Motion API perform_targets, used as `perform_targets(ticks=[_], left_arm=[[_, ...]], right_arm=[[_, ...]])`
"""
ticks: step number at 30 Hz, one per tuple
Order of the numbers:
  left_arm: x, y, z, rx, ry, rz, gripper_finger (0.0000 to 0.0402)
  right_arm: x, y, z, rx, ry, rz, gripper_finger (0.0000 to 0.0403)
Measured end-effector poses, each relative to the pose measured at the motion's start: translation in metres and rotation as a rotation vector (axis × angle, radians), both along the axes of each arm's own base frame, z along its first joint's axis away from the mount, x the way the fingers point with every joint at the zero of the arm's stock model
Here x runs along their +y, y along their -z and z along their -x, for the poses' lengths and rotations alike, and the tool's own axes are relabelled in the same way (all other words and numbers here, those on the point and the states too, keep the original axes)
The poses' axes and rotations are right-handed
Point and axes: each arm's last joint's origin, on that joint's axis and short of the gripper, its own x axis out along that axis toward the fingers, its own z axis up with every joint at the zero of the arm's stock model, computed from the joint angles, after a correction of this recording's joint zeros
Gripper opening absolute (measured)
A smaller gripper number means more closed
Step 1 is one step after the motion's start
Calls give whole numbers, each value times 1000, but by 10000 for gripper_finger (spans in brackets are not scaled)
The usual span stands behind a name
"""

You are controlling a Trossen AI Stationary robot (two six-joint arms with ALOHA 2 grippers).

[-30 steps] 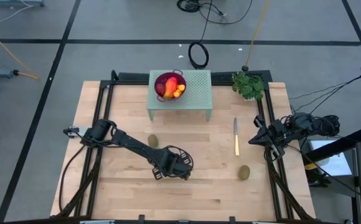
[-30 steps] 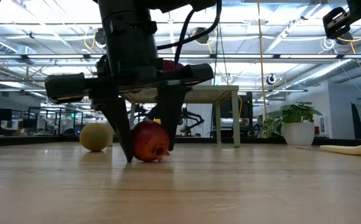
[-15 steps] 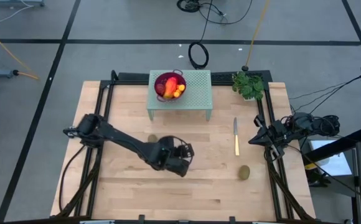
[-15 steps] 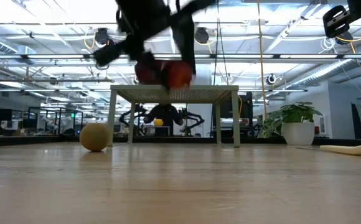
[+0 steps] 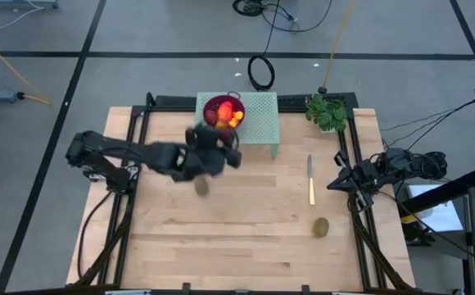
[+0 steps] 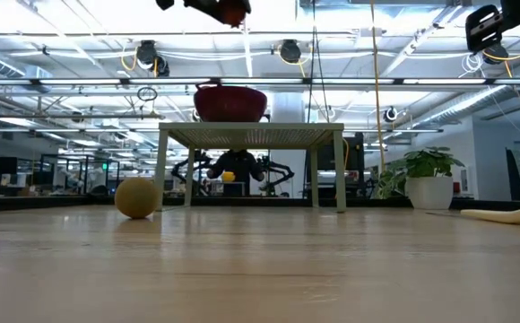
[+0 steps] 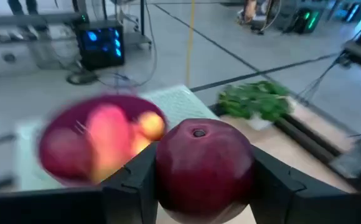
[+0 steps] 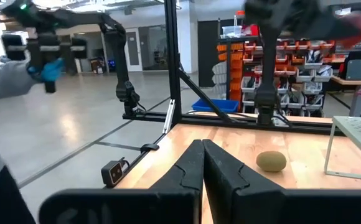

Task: Pick & Place Fruit
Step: Put the pomegranate into the violet strainer bowl on the shelf

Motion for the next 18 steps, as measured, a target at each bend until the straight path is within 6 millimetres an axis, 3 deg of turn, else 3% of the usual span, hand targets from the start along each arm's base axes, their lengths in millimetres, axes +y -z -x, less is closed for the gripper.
perform_targets(ticks=[6, 12, 18], left_arm=[[63, -23, 18, 33, 0, 17, 187], [121, -21, 27, 24, 75, 165, 188], [162, -18, 39, -11, 123, 287, 174]], right_arm=[[0, 0, 0, -1, 0, 5, 0], [0, 0, 0, -1, 1, 6, 0], [0, 0, 0, -1, 1, 6, 0]])
